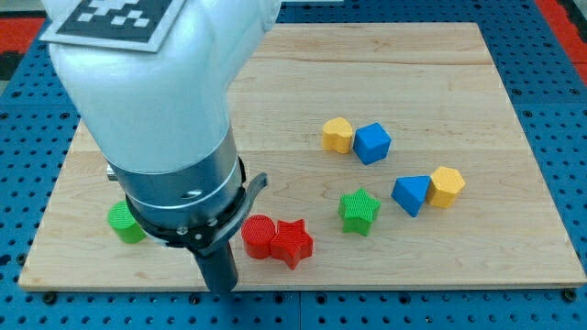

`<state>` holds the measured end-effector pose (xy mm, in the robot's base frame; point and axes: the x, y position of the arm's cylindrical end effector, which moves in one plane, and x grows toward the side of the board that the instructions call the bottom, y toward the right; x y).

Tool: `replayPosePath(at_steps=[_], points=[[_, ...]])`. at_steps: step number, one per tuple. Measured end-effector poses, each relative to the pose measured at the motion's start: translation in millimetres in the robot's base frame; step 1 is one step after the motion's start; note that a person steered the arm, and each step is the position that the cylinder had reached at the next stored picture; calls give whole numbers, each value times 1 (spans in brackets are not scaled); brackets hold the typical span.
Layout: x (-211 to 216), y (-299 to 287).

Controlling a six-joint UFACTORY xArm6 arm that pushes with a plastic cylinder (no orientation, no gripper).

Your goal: Push the green star above the green circle

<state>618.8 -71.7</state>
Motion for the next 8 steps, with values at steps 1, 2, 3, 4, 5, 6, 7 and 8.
replayPosePath(at_steps=[1, 2, 3, 4, 5, 6, 7, 8], points=[[0, 99], [-4, 168], [-45, 159], [-90, 154], [-122, 143], [-128, 48], [-116, -66], [-136, -44]])
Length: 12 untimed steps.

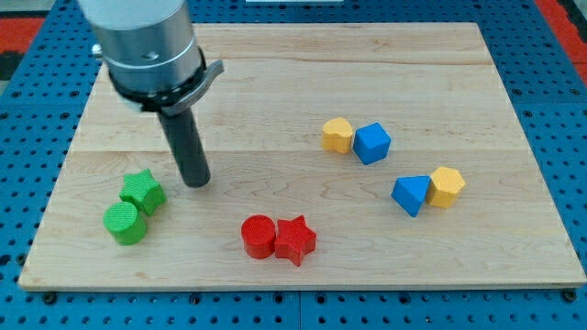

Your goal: Push the green star above the green circle

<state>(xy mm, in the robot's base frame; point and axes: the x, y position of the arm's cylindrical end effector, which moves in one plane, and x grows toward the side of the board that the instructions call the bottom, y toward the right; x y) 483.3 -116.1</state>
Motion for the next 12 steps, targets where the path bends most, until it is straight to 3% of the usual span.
replayPosePath(at_steps=[4, 12], points=[[-74, -4], [-59, 13]])
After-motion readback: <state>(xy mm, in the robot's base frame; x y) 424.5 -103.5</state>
